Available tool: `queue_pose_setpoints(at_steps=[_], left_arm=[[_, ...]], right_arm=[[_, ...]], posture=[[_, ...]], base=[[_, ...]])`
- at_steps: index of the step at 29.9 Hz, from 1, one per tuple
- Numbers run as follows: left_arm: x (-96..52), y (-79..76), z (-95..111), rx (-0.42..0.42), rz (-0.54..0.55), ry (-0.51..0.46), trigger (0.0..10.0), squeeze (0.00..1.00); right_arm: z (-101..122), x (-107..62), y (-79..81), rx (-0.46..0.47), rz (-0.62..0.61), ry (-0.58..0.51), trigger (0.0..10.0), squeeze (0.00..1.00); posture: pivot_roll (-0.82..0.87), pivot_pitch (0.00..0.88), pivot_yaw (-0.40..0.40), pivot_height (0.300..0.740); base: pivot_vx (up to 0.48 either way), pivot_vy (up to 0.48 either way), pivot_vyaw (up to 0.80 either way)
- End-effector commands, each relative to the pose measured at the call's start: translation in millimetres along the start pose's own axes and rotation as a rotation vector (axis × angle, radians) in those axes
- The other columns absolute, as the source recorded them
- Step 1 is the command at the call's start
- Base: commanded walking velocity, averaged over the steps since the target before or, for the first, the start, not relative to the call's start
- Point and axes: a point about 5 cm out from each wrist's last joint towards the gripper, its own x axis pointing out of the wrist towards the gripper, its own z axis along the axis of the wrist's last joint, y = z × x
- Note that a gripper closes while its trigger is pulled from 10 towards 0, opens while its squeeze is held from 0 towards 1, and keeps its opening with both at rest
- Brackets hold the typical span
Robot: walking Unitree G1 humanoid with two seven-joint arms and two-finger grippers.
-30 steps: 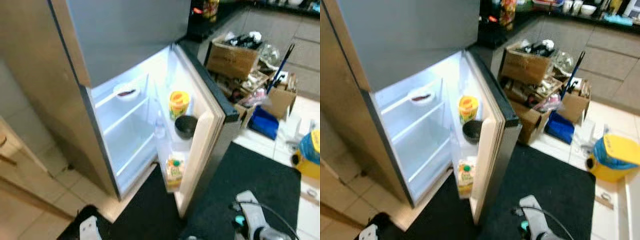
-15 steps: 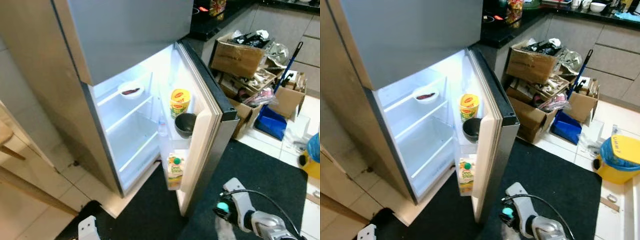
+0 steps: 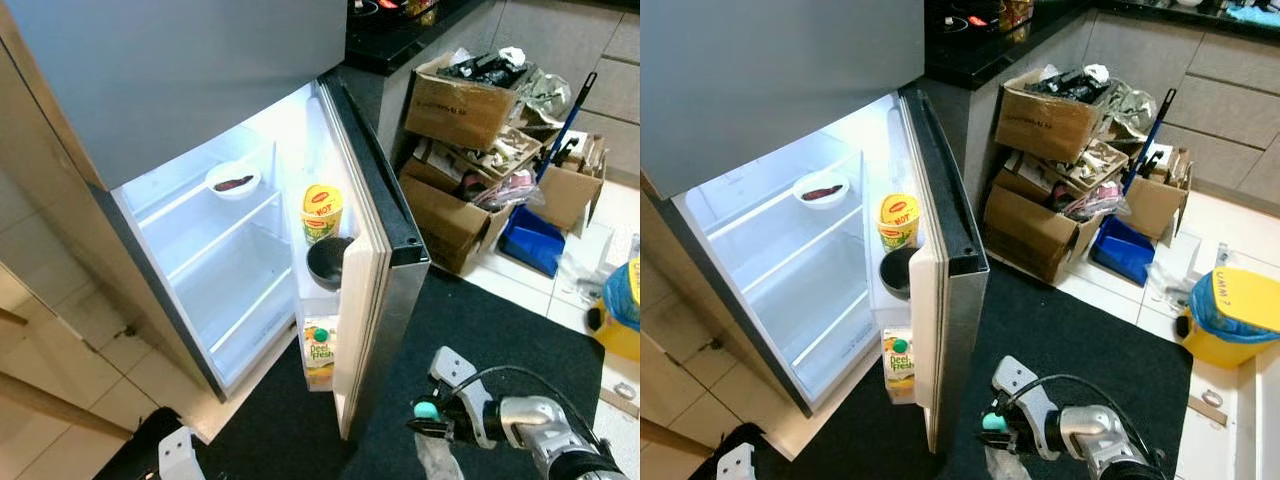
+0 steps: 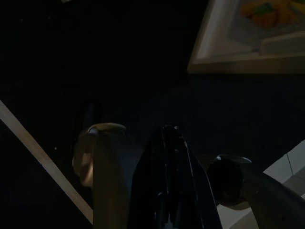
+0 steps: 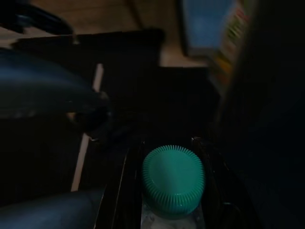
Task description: Restocking fridge
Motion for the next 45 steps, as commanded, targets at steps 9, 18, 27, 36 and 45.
queue_pose_setpoints(at_steps=[9, 18, 27, 36, 45], left_arm=[[-0.5, 0.2, -4.2, -0.002, 0.002, 0.01, 10.0, 0.0], [0.5, -3.1, -5.9, -0.004, -0.007, 0.012, 10.0, 0.0], [-1.0, -0.1, -7.9, -0.005, -0.003, 0.017, 10.0, 0.0], [0.0, -3.1, -9.1, -0.004, -0.008, 0.019, 10.0, 0.0], [0.9, -5.1, -8.1, -0.003, -0.013, 0.018, 10.0, 0.0]], right_arm=[[41.2, 5.7, -3.4, -0.131, 0.126, -0.088, 10.0, 0.0], [82.1, 7.0, -10.8, -0.235, 0.049, -0.239, 10.0, 0.0], [58.7, -13.2, -37.9, -0.237, -0.244, -0.054, 10.0, 0.0], [42.8, -51.7, -67.9, -0.165, -0.583, 0.041, 10.0, 0.0], [45.1, -103.1, -95.5, -0.112, -0.945, 0.038, 10.0, 0.0]], posture=[[-0.08, 0.0, -0.042, 0.74], [-0.08, 0.0, -0.044, 0.74], [-0.07, 0.0, -0.047, 0.74], [-0.07, 0.0, -0.049, 0.74], [-0.08, 0.0, -0.046, 0.74]], base=[[0.0, 0.0, 0.0], [0.0, 0.0, 0.0], [0.0, 0.0, 0.0], [0.0, 0.0, 0.0], [0.0, 0.0, 0.0]])
